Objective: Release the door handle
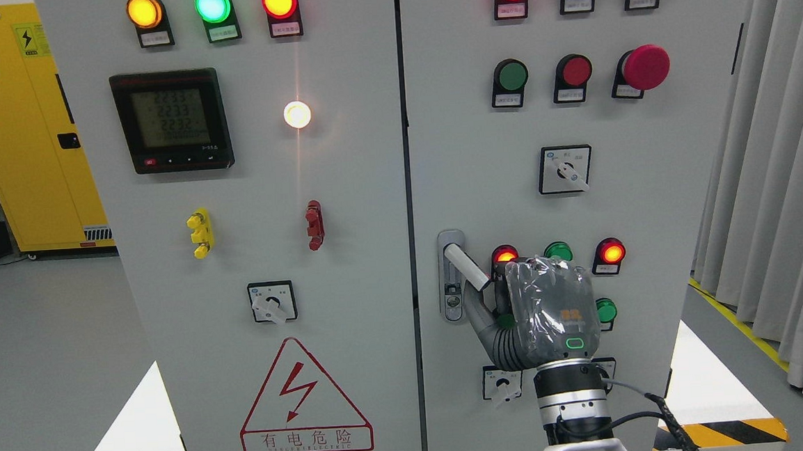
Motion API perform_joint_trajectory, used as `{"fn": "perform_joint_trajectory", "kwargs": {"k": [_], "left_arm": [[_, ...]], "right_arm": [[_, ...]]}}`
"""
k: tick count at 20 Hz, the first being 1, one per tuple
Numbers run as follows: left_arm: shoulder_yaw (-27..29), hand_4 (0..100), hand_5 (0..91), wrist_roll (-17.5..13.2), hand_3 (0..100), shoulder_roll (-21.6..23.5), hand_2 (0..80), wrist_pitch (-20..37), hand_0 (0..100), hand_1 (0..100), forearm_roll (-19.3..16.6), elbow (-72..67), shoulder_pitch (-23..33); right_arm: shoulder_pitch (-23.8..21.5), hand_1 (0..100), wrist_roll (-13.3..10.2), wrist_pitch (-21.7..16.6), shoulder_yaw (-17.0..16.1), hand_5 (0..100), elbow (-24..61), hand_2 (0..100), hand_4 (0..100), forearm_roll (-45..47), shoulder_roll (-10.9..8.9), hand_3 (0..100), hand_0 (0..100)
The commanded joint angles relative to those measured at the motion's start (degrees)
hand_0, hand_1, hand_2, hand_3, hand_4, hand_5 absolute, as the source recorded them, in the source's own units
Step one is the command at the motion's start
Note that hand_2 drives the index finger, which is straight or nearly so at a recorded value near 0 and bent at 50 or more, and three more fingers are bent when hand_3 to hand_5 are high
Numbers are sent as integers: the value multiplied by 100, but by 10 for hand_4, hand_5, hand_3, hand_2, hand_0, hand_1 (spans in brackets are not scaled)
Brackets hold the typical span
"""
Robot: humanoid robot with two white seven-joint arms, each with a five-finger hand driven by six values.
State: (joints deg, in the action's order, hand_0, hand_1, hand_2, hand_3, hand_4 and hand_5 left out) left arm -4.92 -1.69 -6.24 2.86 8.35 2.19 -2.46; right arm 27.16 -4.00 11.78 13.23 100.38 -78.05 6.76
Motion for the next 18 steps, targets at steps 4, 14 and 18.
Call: {"fn": "perform_joint_trajectory", "kwargs": {"k": [4,14,18], "left_arm": [[0,0,0,2,0,0,0,4,120,556,0,0,0],[0,0,0,2,0,0,0,4,120,556,0,0,0],[0,0,0,2,0,0,0,4,120,556,0,0,0]], "right_arm": [[17,421,-22,0,-58,981,16,930,983,0,-26,1000,662],[44,417,-14,-9,-93,981,25,930,984,0,-26,1000,689],[52,414,-5,0,-93,981,25,930,983,0,-26,1000,698]]}}
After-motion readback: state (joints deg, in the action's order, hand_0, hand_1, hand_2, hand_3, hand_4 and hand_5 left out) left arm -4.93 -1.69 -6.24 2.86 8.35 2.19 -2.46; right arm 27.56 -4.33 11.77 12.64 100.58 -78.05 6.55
